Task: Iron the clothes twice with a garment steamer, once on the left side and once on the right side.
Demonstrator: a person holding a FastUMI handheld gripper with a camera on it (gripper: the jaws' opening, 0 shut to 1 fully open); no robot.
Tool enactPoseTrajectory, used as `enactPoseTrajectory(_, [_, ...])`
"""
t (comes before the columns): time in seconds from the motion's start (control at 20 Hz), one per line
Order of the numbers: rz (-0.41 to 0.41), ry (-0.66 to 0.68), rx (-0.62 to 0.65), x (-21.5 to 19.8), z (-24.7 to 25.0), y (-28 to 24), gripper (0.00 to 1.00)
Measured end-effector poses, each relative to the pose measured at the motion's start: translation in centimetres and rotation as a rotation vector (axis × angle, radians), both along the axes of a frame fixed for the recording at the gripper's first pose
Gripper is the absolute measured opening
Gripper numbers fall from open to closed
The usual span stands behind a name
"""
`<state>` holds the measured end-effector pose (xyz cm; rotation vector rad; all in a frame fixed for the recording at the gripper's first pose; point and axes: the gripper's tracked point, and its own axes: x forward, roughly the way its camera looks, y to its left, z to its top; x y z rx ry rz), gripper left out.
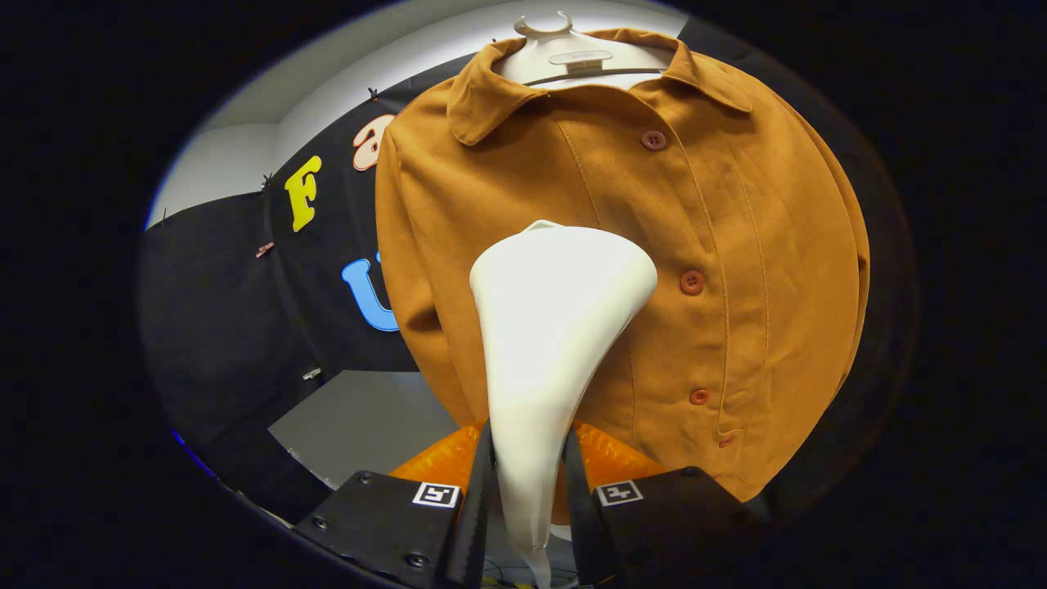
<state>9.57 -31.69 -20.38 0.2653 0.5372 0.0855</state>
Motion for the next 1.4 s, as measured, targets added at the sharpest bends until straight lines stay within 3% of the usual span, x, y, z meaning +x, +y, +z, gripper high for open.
enactPoseTrajectory(0.7, [-0.051,0.17,0.041,-4.7,-6.7,-0.5,0.46])
enactPoseTrajectory(1.0, [-0.102,0.064,-0.031,-6.2,-0.6,-2.2,0.46])
enactPoseTrajectory(1.4, [-0.246,-0.148,-0.19,-5.1,9.3,-10.4,0.46])
